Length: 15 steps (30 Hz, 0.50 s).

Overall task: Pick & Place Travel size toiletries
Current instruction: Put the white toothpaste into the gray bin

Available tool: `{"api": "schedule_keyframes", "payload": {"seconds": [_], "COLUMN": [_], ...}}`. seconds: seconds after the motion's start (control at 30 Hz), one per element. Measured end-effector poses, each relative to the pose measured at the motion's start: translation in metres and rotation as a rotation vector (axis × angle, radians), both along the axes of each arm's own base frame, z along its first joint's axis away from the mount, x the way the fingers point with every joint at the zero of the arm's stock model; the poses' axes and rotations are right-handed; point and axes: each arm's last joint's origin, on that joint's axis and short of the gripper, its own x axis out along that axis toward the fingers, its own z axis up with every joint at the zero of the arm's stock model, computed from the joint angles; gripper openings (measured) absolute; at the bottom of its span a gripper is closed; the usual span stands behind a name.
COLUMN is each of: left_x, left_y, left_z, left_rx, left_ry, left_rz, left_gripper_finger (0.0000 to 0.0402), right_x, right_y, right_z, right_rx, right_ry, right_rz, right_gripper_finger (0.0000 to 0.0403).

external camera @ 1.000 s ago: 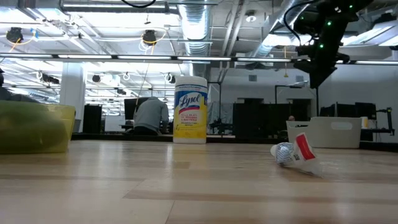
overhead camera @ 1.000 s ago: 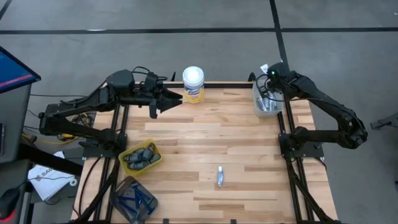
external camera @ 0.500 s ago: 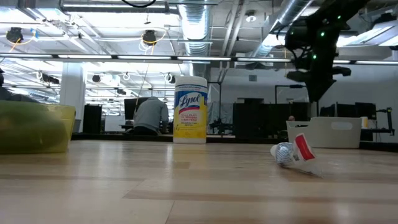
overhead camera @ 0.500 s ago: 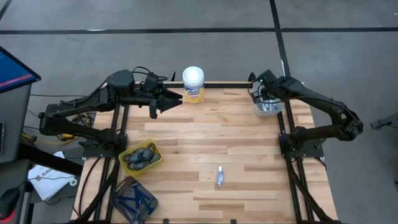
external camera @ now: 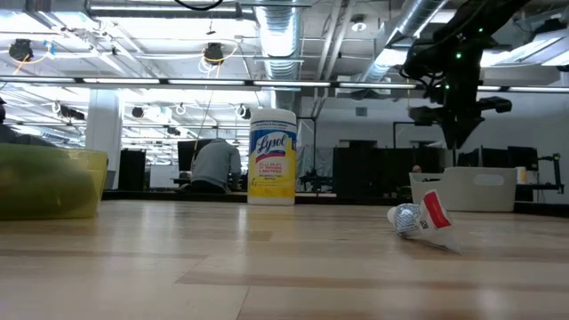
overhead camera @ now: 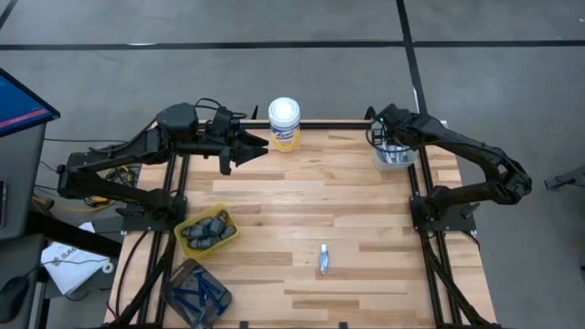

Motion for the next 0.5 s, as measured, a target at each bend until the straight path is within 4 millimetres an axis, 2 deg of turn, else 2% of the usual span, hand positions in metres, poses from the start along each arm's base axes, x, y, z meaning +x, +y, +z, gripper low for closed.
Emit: {"api": "schedule_keyframes", "payload": {"seconds": [0.3,0.5], "left_x": [0.000,0.000], "left_y": [0.000,0.000], "left_z": [0.000,0.000], "left_rx": [0.002,0.002], "left_ry": [0.000,0.000], "left_rz": [0.000,0.000], "left_gripper_finger": [0.0182,0.0182], "right_x": [-0.002,0.010], "right_y": [0.001,-0.001], "right_z": [-0.006,-0.027], "right_rx": [0.057,0.159], "right_ry": [0.040,0.125], "right_rz": [-0.026,0.014], "right_gripper_finger": [0.0047,0.0048]}}
